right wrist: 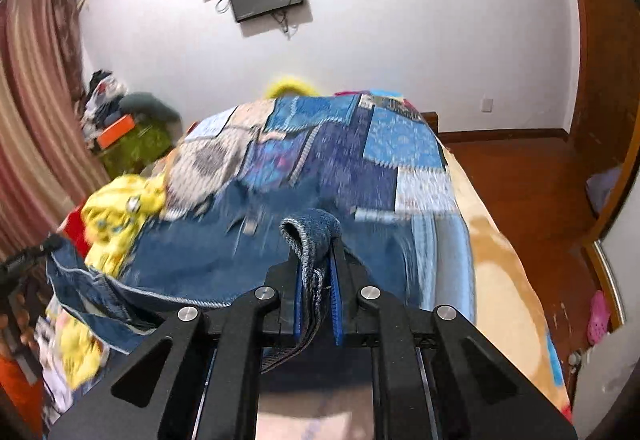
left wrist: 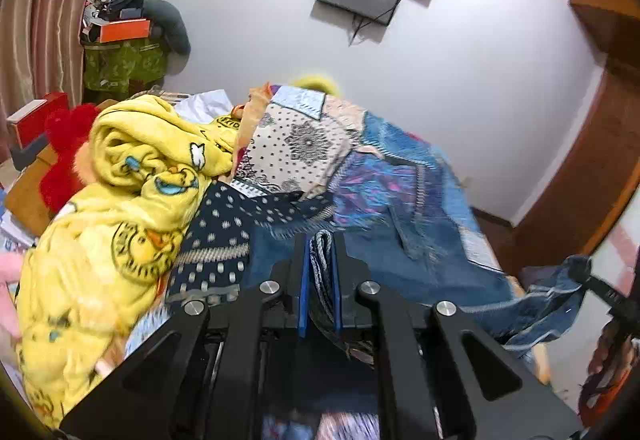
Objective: Fold large clothes
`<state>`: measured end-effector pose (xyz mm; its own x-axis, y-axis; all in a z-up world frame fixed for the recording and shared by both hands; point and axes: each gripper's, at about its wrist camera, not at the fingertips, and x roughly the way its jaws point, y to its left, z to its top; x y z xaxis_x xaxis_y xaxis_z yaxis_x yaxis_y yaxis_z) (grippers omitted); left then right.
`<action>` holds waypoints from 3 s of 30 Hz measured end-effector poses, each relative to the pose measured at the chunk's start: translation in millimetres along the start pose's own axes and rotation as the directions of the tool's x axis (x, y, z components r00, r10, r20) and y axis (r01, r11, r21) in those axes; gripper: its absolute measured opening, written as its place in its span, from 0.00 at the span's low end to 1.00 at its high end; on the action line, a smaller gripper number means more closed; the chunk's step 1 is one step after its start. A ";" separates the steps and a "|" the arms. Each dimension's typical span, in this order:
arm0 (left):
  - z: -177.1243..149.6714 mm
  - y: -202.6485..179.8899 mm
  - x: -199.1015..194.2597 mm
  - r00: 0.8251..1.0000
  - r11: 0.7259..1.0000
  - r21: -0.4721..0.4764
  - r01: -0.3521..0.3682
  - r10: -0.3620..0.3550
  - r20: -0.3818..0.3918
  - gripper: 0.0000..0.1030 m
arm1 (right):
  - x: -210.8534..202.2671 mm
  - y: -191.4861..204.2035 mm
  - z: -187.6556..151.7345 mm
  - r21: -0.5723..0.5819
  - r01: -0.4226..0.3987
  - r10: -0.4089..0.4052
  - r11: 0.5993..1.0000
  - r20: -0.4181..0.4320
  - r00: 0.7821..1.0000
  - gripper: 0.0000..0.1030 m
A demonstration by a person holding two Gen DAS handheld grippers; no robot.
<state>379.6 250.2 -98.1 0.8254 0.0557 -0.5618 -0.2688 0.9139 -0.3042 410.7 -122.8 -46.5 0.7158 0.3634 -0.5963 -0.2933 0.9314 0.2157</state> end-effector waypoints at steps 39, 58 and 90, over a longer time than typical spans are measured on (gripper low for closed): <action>-60.3 -81.4 102.2 0.950 0.954 0.292 0.063 0.032 -0.311 0.92 | 111.5 76.8 -66.8 -0.250 -0.072 0.003 0.965 -0.267 0.964 1.00; -117.9 -18.6 85.0 0.945 0.916 0.399 -0.048 0.171 -0.278 1.00 | 87.1 -34.9 -92.8 -0.158 0.071 -0.119 0.985 -0.320 0.940 1.00; -162.0 69.6 96.5 0.868 0.831 -0.526 0.181 -0.386 -0.311 0.72 | 32.7 -39.9 -94.9 0.001 0.038 -0.036 0.999 -0.347 0.937 1.00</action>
<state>360.1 254.1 -298.1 0.6664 -0.4296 -0.6094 -0.3348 0.5579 -0.7594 385.7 -150.1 -147.9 0.4611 0.3001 -0.8350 -0.2652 0.9447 0.1931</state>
